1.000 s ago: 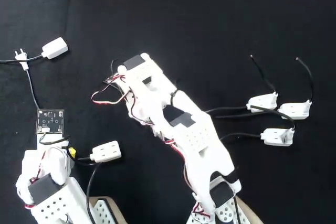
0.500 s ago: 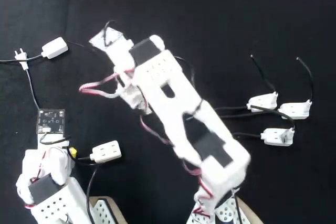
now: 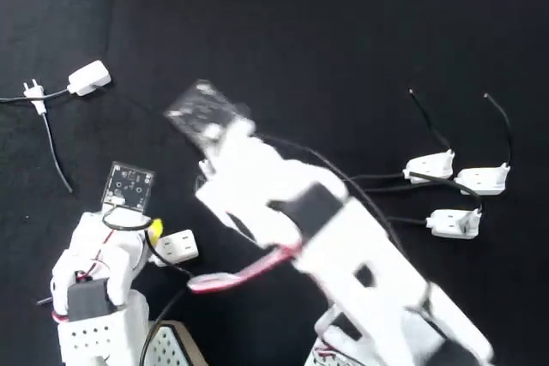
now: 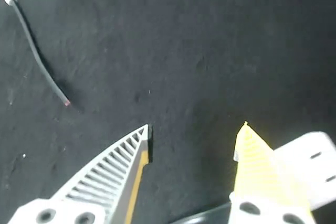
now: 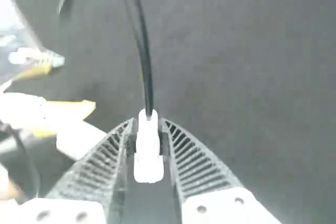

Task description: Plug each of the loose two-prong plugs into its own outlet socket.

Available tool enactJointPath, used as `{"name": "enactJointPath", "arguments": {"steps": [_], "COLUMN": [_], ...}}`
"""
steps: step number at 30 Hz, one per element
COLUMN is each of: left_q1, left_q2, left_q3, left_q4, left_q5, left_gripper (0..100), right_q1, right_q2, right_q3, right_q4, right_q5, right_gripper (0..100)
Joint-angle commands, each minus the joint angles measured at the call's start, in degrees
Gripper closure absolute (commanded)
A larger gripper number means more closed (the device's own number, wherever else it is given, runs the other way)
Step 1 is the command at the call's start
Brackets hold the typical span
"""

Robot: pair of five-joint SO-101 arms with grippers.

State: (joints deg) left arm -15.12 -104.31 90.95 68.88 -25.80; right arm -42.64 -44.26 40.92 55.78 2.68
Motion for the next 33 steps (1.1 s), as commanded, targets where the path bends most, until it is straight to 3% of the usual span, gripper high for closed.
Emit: {"name": "enactJointPath", "arguments": {"steps": [1, 4, 8, 11, 15, 19, 33], "left_q1": [1.98, 4.18, 6.73, 12.79, 22.46, 29.32, 30.90], "left_q2": [-0.35, -0.35, -0.35, -0.35, -0.35, -0.35, -0.44], "left_q3": [-6.55, -9.19, -11.21, -13.85, -21.14, -24.04, -30.20], "left_q4": [-1.23, -0.70, -0.70, 0.26, 6.33, 6.95, 8.44], "left_q5": [5.01, 8.00, 10.20, 10.37, 11.52, 12.04, 13.45], "left_gripper": [80, 87, 82, 81, 81, 81, 81], "right_q1": [2.29, 2.55, 2.29, 2.37, 2.55, 1.67, -2.90], "right_q2": [-16.22, -27.47, -37.58, -39.25, -39.52, -39.69, -39.25], "right_q3": [12.53, 21.76, 31.52, 37.23, 37.49, 37.58, 38.99], "right_q4": [-12.84, -20.40, -28.84, -34.37, -35.52, -35.52, -35.78], "right_q5": [-5.89, -9.93, -11.34, -14.42, -15.91, -20.04, -24.88], "right_gripper": [98.7, 98.7, 98.7, 98.7, 98.7, 98.7, 98.7]}}
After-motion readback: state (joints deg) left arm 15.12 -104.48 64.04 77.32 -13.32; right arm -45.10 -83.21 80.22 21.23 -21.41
